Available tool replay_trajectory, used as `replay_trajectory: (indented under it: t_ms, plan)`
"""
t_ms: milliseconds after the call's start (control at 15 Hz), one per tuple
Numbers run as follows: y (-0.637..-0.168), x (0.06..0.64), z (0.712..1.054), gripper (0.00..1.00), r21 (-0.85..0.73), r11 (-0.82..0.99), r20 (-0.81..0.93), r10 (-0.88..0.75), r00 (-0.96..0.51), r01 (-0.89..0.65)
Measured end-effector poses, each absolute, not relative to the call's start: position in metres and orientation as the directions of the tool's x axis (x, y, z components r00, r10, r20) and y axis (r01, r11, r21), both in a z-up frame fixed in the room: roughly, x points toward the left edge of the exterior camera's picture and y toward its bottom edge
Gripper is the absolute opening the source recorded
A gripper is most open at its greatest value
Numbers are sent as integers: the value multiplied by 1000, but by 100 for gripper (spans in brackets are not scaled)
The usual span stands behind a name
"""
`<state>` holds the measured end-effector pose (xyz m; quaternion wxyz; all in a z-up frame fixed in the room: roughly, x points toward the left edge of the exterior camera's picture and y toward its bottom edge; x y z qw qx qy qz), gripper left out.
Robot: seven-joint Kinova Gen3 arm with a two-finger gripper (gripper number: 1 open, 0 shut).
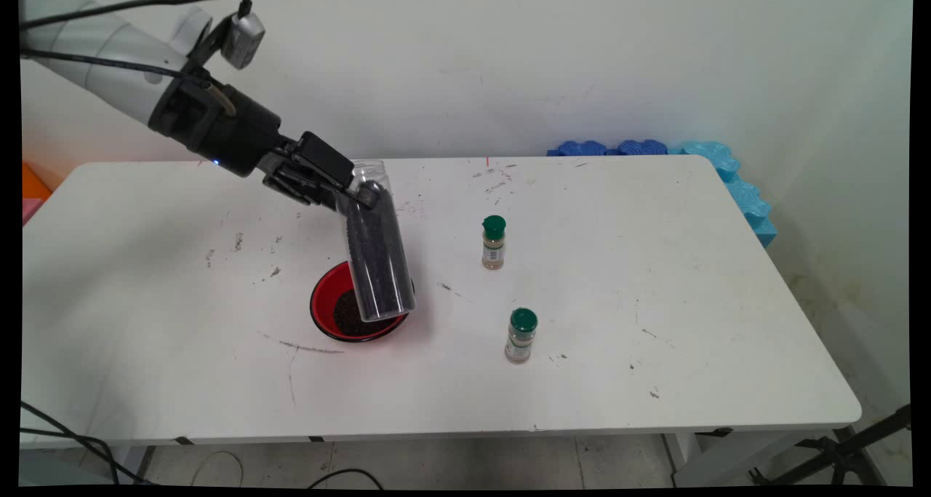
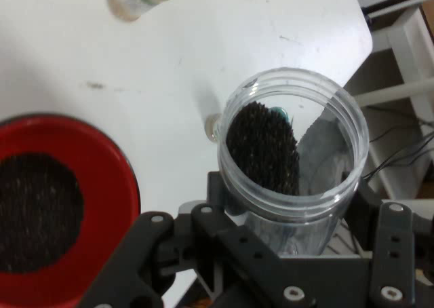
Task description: Pour the black seasoning powder in the red bowl
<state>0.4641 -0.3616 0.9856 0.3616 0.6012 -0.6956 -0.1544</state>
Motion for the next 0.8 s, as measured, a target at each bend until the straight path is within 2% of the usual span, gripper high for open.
replay_trajectory:
  t_ms: [800]
  plan:
    - [-347, 425, 1036, 0, 378, 686, 624, -685, -376, -622]
